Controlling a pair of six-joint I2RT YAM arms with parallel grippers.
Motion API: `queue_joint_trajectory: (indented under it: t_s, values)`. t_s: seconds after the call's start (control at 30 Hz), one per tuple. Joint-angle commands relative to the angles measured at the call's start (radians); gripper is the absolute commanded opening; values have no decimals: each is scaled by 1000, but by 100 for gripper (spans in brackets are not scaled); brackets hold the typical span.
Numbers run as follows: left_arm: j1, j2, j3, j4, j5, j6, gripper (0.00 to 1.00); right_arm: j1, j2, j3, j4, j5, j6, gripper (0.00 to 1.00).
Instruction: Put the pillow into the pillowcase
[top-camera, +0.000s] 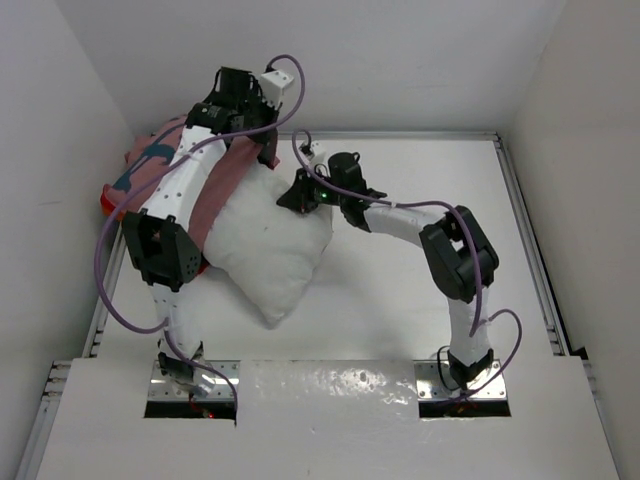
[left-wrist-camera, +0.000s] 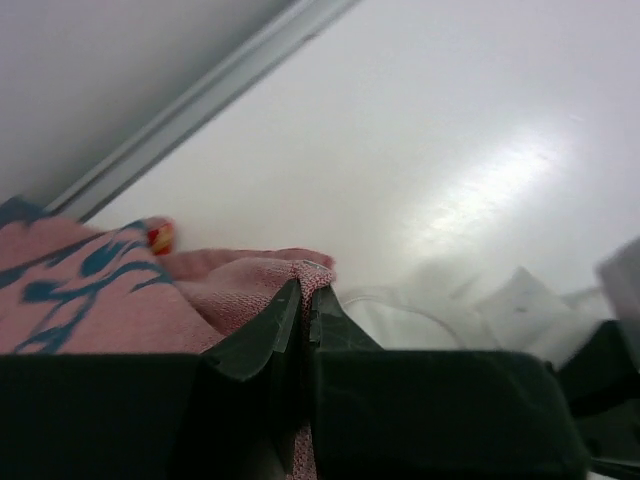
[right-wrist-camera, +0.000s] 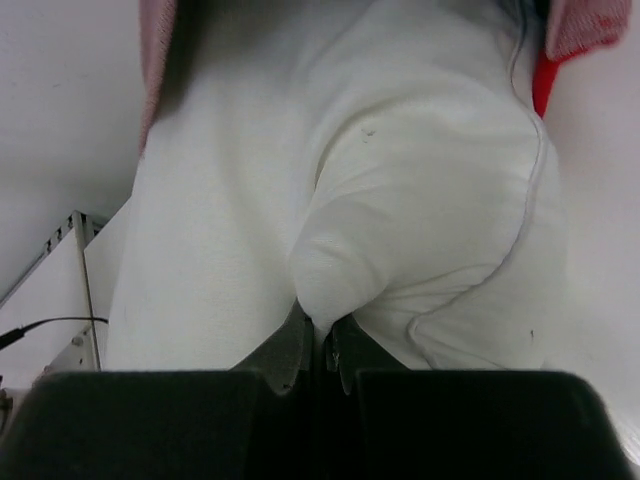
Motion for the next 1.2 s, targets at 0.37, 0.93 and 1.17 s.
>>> queue_joint_trajectory:
  t_s: [0.37,0.93,1.17]
  values:
    - [-261,-122,159,-445,736,419,0,88,-205,-161,713,529,118,0]
    - [-318,-133,-81,-425,896,383,20,141,-291,-532,411,1080,163,40]
    - [-195,-163,-224,-445,617,462,55,174,-516,-492,-24,530,-65,91]
